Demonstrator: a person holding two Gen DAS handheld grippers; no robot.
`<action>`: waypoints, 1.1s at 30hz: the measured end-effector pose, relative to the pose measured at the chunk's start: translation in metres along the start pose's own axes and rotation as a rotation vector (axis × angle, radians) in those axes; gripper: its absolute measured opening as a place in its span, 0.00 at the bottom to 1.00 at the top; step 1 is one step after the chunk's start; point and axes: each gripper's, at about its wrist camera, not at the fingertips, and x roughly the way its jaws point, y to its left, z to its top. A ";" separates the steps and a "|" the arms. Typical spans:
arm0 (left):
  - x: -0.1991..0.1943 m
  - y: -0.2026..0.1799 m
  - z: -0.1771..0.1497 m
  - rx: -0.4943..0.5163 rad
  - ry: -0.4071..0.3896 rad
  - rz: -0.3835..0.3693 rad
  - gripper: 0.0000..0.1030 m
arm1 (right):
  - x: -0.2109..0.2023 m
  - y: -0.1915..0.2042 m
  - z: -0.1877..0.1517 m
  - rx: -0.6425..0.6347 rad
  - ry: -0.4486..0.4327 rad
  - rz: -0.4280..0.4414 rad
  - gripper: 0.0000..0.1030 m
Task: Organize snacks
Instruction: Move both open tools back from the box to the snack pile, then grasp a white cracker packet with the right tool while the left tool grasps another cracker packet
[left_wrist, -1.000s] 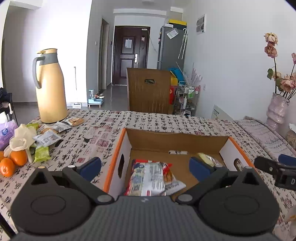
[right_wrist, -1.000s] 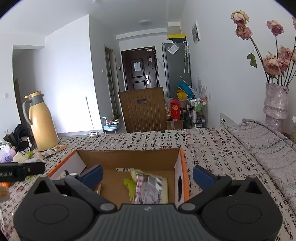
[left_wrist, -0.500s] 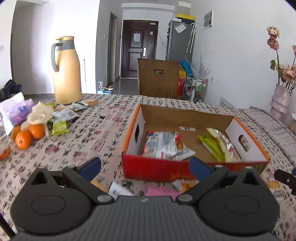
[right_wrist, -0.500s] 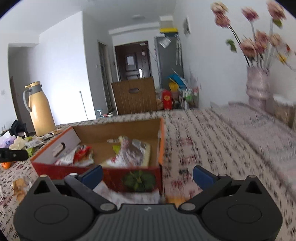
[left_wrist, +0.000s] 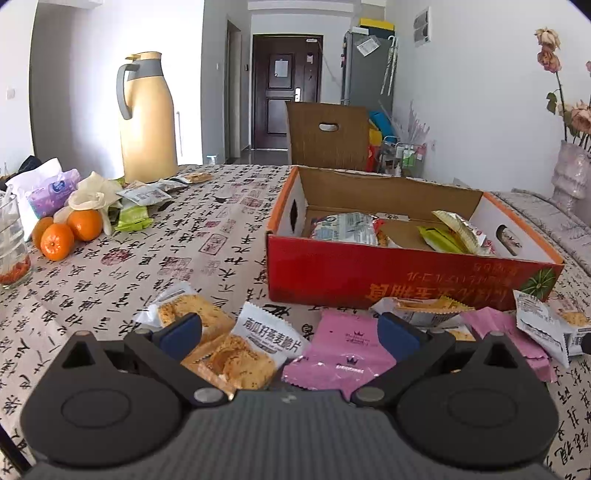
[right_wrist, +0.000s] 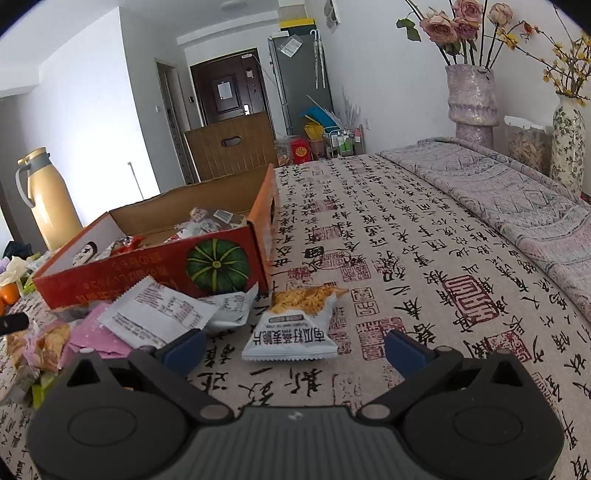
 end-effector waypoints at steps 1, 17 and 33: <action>0.000 0.000 -0.001 -0.003 -0.004 -0.004 1.00 | 0.001 0.001 0.000 -0.005 0.005 -0.003 1.00; 0.006 0.001 -0.005 -0.023 0.014 -0.023 1.00 | 0.019 0.004 0.017 -0.036 0.026 -0.068 0.89; 0.007 0.003 -0.004 -0.026 0.027 -0.027 1.00 | 0.040 0.015 0.014 -0.115 0.051 -0.112 0.42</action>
